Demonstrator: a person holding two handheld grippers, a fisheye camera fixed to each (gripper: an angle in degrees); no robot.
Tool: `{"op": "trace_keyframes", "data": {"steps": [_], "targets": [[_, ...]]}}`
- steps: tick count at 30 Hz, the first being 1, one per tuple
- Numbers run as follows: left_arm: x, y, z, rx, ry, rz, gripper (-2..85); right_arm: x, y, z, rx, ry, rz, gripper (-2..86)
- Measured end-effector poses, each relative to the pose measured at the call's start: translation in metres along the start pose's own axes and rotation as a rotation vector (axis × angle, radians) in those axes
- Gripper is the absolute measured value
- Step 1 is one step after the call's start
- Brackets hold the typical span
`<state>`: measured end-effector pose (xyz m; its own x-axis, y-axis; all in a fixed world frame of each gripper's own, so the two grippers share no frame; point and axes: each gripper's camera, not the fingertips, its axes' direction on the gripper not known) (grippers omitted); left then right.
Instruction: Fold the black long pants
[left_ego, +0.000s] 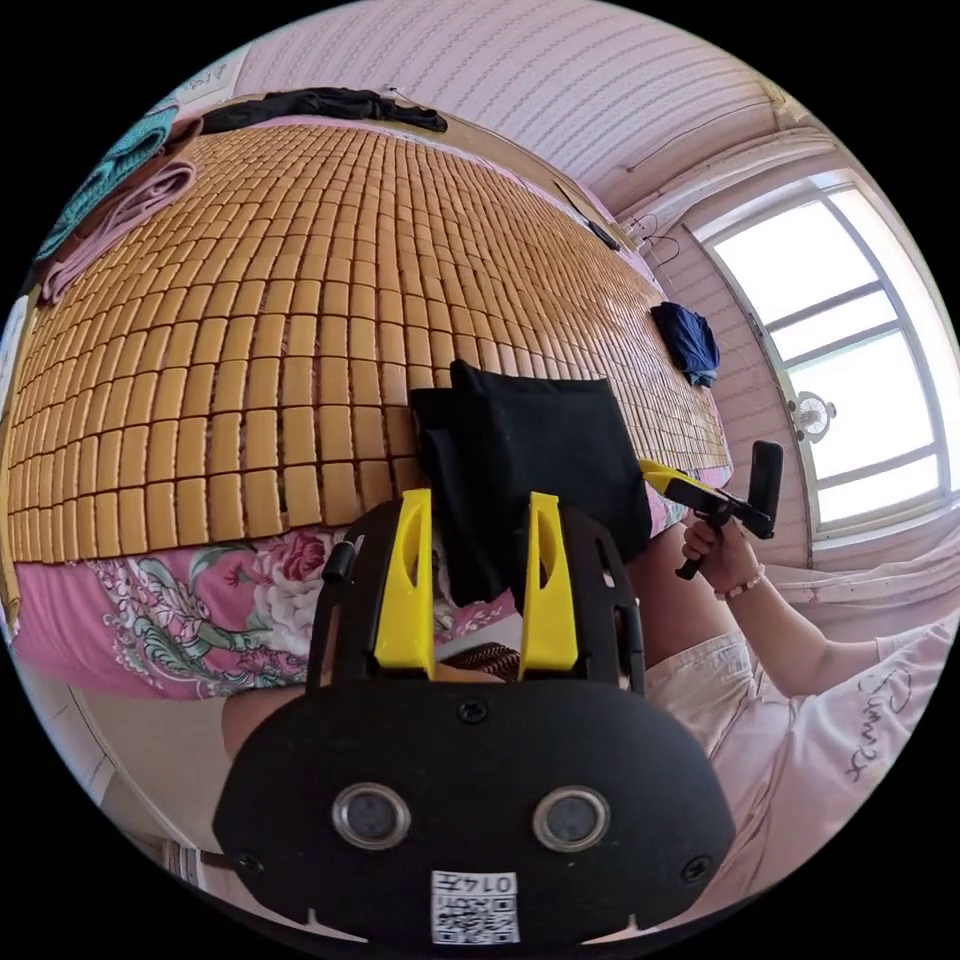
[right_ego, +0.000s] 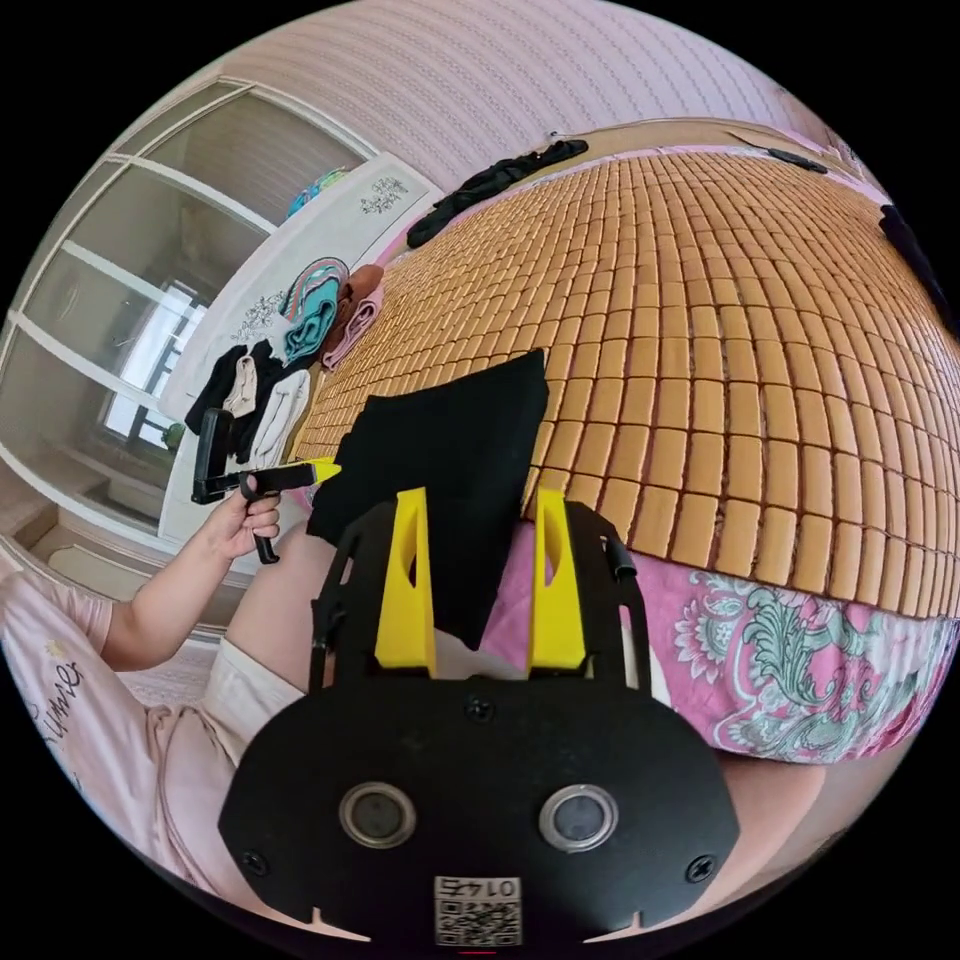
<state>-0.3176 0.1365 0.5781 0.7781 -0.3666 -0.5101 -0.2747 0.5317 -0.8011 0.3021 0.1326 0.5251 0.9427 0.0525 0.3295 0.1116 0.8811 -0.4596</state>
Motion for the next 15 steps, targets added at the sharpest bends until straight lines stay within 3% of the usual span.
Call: {"op": "trace_keyframes", "data": {"steps": [3,8,11,15], "targets": [[-0.003,0.009,0.000,0.048,-0.006,0.012,12.2,0.009,0.003,0.006,0.064,-0.134,0.071,9.4],[-0.015,0.034,-0.008,0.088,0.071,-0.047,7.3,0.003,-0.010,0.004,0.002,-0.293,0.171,6.2],[-0.009,0.056,-0.019,0.168,0.016,-0.048,6.6,-0.056,-0.036,-0.007,0.029,-0.252,-0.023,5.4],[-0.010,0.102,-0.067,0.380,-0.039,-0.117,6.4,-0.157,-0.094,0.005,-0.086,-0.304,-0.340,5.1]]}}
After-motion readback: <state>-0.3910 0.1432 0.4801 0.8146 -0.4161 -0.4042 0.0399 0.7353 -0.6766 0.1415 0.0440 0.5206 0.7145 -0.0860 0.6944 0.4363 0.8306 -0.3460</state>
